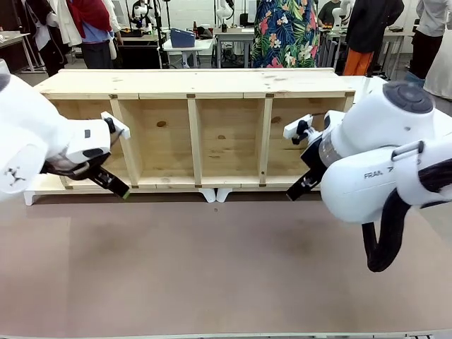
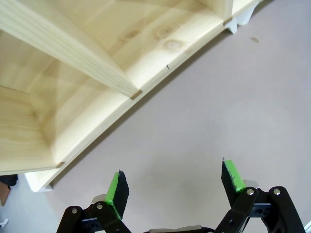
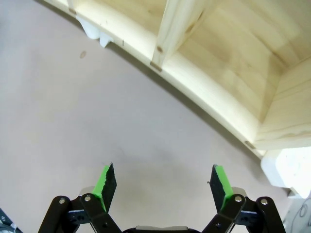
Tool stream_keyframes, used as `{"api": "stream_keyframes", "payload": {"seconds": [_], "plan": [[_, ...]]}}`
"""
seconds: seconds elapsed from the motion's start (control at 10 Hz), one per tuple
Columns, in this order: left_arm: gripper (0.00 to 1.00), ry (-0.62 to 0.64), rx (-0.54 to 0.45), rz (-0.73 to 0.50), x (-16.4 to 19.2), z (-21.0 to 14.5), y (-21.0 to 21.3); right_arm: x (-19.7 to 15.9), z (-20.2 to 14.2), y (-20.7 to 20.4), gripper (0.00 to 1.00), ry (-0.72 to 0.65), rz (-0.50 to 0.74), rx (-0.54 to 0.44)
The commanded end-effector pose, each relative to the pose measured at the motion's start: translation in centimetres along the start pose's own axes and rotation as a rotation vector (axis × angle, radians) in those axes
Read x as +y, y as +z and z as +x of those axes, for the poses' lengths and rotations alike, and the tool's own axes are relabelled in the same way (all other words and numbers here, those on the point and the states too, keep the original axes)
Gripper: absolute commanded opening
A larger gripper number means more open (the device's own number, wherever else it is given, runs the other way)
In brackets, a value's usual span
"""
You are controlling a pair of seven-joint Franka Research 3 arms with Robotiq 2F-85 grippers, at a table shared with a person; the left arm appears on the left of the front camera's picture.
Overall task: Perform cable management.
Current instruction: When the cord part of the Power Cable appears at the lower middle area of the table and stops, grasp the cord part of the Power Cable.
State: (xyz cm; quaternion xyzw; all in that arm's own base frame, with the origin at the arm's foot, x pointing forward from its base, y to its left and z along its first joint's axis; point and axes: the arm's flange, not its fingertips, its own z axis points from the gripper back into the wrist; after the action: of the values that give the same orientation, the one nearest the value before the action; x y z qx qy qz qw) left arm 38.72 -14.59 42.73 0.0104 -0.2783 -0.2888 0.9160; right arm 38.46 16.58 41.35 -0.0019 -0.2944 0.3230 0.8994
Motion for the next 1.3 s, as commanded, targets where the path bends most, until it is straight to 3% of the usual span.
{"api": "stream_keyframes", "payload": {"seconds": [0.0, 0.6, 1.2], "plan": [[1.0, 0.014, -0.013, 0.049, -0.6, -2.2, 3.5, 1.4, -3.1, 4.8, 1.0, -0.006, -0.053, -0.014], [1.0, 0.029, -0.122, 0.153, 0.8, -8.9, 13.5, 1.0, -8.5, 14.1, 1.0, -0.031, -0.168, -0.064], [1.0, 0.198, -0.138, 0.185, 3.6, -16.2, 16.9, 0.5, -15.4, 17.7, 1.0, -0.193, -0.228, -0.145]]}}
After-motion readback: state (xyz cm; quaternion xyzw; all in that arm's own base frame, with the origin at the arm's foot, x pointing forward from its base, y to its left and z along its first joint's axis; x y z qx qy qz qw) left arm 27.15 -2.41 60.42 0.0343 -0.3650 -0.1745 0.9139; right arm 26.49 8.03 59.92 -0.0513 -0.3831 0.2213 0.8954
